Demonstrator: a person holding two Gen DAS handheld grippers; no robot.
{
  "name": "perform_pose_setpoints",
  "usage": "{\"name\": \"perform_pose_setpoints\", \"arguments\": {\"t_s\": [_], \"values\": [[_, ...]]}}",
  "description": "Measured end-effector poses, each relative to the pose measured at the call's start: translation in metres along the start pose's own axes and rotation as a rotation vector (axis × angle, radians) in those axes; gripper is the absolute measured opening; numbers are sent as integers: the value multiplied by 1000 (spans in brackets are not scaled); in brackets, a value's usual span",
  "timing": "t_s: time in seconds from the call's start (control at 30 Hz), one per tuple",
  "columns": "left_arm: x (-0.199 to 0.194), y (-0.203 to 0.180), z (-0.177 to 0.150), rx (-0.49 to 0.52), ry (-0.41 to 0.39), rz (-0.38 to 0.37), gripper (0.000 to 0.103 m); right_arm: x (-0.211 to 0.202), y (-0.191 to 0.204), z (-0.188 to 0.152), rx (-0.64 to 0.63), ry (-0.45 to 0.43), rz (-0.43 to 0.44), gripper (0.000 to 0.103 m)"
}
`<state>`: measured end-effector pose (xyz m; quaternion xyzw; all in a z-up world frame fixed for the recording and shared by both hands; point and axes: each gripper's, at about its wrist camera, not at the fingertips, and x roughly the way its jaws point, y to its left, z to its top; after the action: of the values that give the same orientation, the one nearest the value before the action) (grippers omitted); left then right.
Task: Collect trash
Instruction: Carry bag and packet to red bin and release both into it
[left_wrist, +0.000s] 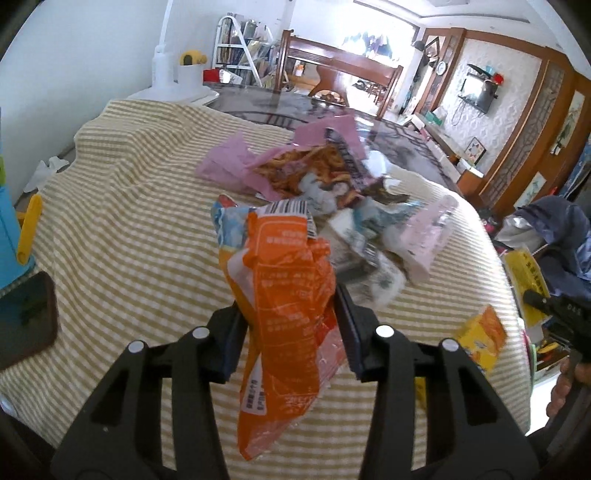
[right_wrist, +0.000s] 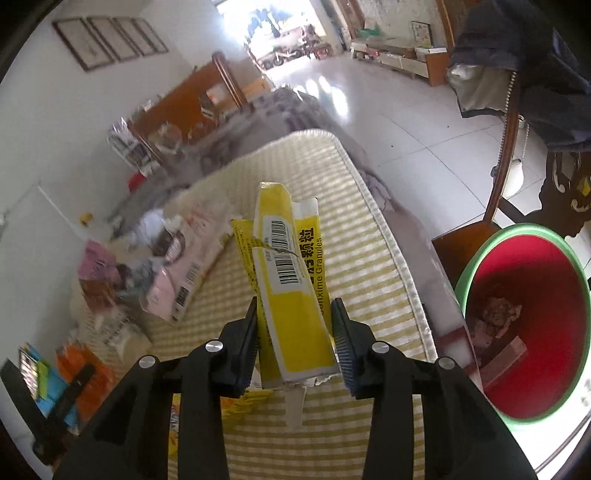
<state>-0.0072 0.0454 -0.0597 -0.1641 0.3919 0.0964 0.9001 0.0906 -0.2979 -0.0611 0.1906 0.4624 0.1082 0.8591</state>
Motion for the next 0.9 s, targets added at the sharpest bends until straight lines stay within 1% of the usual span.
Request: {"name": "perform_pose_setpoints", "arguments": {"t_s": [0.1,0.37,0.73,0.9], "values": [[-7,-16,-2,2,7,-38,43,-12,-1,0,-5,-23,6,37],[-18,-70,-3,83,-2,-117,44,-36,-7,-3,-16,-80,-10,38],[-13,-131,-10,161,24,-193,44,-59,-34,-1,37,-139,-19,39],[-8,-165,-15,215,42,-251,44,-68,-47,1,72,-167,-37,39]]}}
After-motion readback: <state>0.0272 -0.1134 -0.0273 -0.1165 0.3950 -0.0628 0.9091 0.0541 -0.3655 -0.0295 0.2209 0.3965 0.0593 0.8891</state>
